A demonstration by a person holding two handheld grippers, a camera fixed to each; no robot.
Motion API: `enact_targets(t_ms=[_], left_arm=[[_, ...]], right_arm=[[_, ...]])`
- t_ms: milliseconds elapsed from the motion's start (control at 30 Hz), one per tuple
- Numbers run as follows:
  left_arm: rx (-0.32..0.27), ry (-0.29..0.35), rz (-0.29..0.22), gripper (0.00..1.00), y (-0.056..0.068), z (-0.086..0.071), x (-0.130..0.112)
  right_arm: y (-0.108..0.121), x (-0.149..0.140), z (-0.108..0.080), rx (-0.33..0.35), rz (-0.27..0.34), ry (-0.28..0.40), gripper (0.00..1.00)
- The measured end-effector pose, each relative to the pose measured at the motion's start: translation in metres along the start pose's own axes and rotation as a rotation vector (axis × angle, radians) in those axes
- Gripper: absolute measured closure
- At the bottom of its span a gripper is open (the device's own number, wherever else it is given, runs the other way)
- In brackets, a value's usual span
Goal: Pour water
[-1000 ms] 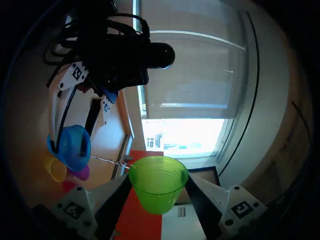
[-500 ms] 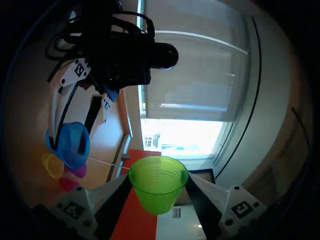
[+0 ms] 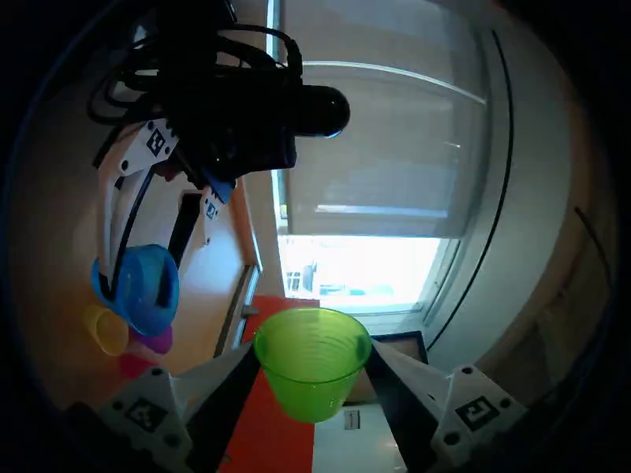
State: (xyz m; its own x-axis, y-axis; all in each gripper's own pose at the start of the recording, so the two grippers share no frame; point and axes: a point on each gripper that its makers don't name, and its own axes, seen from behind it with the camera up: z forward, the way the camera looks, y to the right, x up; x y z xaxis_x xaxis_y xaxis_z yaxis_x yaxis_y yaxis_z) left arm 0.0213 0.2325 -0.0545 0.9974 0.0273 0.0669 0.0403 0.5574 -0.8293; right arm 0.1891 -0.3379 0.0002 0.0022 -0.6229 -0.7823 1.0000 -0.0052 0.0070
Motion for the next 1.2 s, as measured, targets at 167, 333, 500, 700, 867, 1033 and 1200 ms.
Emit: enact_targets(t_ms=[167, 333, 500, 700, 867, 1033, 1200], left_arm=[[0.001, -0.001, 0.001, 0.13, 0.0, 0.0, 0.0], [0.003, -0.001, 0.001, 0.13, 0.0, -0.001, 0.0], [0.007, -0.001, 0.001, 0.13, -0.001, -0.002, 0.001], [0.01, -0.001, 0.004, 0.13, -0.001, -0.003, 0.003], [0.016, -0.004, 0.007, 0.13, -0.004, -0.004, 0.002], [0.021, -0.007, 0.009, 0.13, -0.006, -0.004, 0.002], [0.026, -0.013, 0.013, 0.13, -0.007, -0.005, 0.003]], right_arm=[[-0.006, -0.001, 0.0, 0.011, 0.065, 0.0, 0.09], [-0.009, -0.003, -0.002, 0.013, 0.171, -0.001, 0.09], [-0.01, -0.006, -0.004, 0.014, 0.321, -0.004, 0.09], [-0.015, -0.013, -0.007, 0.021, 0.553, -0.021, 0.09], [-0.02, -0.013, -0.01, 0.031, 0.758, -0.014, 0.09], [-0.023, -0.013, -0.013, 0.047, 0.949, -0.001, 0.09], [-0.028, -0.014, -0.014, 0.073, 1.134, 0.004, 0.09]])
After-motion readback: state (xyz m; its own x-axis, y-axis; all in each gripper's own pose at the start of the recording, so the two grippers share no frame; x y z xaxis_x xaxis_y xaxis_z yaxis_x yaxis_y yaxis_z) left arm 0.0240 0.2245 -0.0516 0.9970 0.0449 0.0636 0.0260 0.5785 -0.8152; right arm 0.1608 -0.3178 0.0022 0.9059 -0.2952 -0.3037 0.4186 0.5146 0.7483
